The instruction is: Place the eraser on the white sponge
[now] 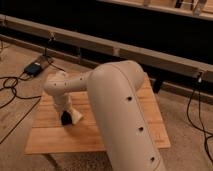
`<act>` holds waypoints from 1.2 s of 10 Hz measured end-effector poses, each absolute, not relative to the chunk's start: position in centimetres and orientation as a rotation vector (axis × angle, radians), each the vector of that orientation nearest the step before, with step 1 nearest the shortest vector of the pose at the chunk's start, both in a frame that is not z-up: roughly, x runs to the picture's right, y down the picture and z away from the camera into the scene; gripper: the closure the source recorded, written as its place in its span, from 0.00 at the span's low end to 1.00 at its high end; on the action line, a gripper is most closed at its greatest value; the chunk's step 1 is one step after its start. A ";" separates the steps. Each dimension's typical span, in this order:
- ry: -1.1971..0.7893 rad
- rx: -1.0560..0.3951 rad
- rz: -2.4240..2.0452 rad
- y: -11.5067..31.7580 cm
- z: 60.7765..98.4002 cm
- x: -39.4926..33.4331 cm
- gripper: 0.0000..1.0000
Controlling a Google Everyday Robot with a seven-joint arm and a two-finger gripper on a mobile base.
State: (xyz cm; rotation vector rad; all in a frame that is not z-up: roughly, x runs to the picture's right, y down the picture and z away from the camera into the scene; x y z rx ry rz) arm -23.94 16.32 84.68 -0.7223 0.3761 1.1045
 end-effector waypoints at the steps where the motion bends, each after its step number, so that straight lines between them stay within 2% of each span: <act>1: 0.372 -0.723 1.105 16.3 84.7 -24.1 0.99; 2: 0.370 -0.725 1.117 16.1 84.8 -23.8 0.95; 4: 0.421 -0.683 1.206 14.5 85.7 -19.0 0.73; 9: 0.439 -0.660 1.268 13.3 85.8 -16.3 0.26; 10: 0.438 -0.660 1.269 13.3 85.7 -16.4 0.21; 12: 0.438 -0.659 1.266 13.3 85.6 -16.4 0.20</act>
